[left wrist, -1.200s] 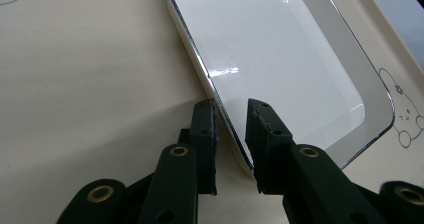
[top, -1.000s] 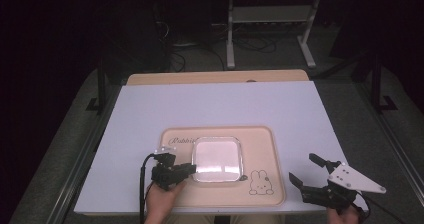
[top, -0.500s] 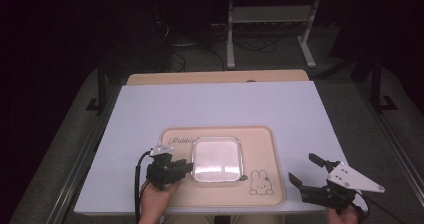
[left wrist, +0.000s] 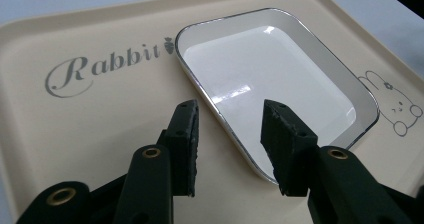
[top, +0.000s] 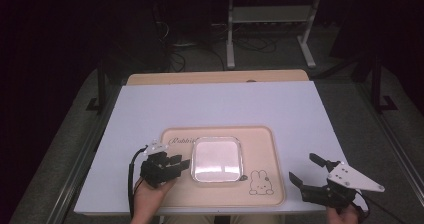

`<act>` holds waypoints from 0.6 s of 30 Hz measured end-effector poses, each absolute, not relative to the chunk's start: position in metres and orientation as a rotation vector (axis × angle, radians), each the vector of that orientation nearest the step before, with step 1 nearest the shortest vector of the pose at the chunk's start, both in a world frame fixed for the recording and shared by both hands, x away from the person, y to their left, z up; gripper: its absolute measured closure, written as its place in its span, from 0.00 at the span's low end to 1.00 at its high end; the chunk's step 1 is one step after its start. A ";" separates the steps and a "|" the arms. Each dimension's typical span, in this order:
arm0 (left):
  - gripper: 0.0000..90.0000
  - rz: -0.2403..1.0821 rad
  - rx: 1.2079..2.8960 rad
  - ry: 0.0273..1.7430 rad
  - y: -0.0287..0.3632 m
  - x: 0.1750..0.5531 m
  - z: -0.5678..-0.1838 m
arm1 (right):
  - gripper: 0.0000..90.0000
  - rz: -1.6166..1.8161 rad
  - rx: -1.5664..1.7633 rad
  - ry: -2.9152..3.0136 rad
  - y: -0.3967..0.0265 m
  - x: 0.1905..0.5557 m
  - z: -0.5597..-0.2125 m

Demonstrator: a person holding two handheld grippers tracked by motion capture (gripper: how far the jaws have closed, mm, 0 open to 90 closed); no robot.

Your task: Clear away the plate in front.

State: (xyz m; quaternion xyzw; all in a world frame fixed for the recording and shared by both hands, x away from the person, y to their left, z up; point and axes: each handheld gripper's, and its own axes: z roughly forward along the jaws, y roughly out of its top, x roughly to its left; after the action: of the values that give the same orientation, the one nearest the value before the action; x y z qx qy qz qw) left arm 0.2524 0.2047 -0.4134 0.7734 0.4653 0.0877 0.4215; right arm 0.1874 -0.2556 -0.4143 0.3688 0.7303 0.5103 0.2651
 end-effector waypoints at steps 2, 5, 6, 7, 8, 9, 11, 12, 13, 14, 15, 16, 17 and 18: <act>0.64 0.227 1.937 1.156 0.207 0.252 -0.412 | 0.14 1.377 0.997 1.972 -0.256 0.188 -0.414; 0.60 0.243 1.942 1.133 0.211 0.252 -0.410 | 0.14 1.376 1.001 1.971 -0.256 0.188 -0.415; 0.60 0.250 1.949 1.125 0.213 0.252 -0.410 | 0.14 1.376 1.001 1.971 -0.256 0.188 -0.415; 0.60 0.253 1.949 1.121 0.214 0.252 -0.409 | 0.14 1.377 1.003 1.970 -0.256 0.188 -0.415; 0.59 0.253 1.948 1.117 0.215 0.252 -0.409 | 0.14 1.375 1.003 1.972 -0.256 0.188 -0.415; 0.58 0.256 1.946 1.111 0.217 0.252 -0.409 | 0.14 1.373 1.004 1.971 -0.256 0.188 -0.415; 0.57 0.262 1.944 1.100 0.220 0.252 -0.408 | 0.14 1.372 1.005 1.971 -0.256 0.188 -0.415; 0.57 0.264 1.945 1.097 0.222 0.252 -0.408 | 0.14 1.371 1.005 1.971 -0.256 0.188 -0.415; 0.56 0.265 1.943 1.093 0.223 0.252 -0.408 | 0.14 1.370 1.006 1.972 -0.256 0.188 -0.415; 0.56 0.268 1.944 1.092 0.225 0.252 -0.408 | 0.14 1.368 1.005 1.973 -0.256 0.188 -0.415; 0.54 0.275 1.943 1.088 0.226 0.252 -0.408 | 0.14 1.368 1.007 1.973 -0.256 0.188 -0.415; 0.54 0.285 1.948 1.082 0.228 0.252 -0.407 | 0.14 1.367 1.009 1.973 -0.256 0.188 -0.415; 0.53 0.297 1.952 1.077 0.229 0.251 -0.407 | 0.14 1.366 1.010 1.972 -0.256 0.188 -0.415; 0.53 0.298 1.956 1.069 0.231 0.251 -0.406 | 0.14 1.367 1.010 1.971 -0.256 0.189 -0.415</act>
State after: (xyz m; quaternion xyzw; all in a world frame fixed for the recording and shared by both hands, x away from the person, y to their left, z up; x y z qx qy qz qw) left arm 0.2513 0.2307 -0.4063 0.7846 0.4288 0.1196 0.4316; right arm 0.1887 -0.2559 -0.4153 0.3739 0.7302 0.5061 0.2662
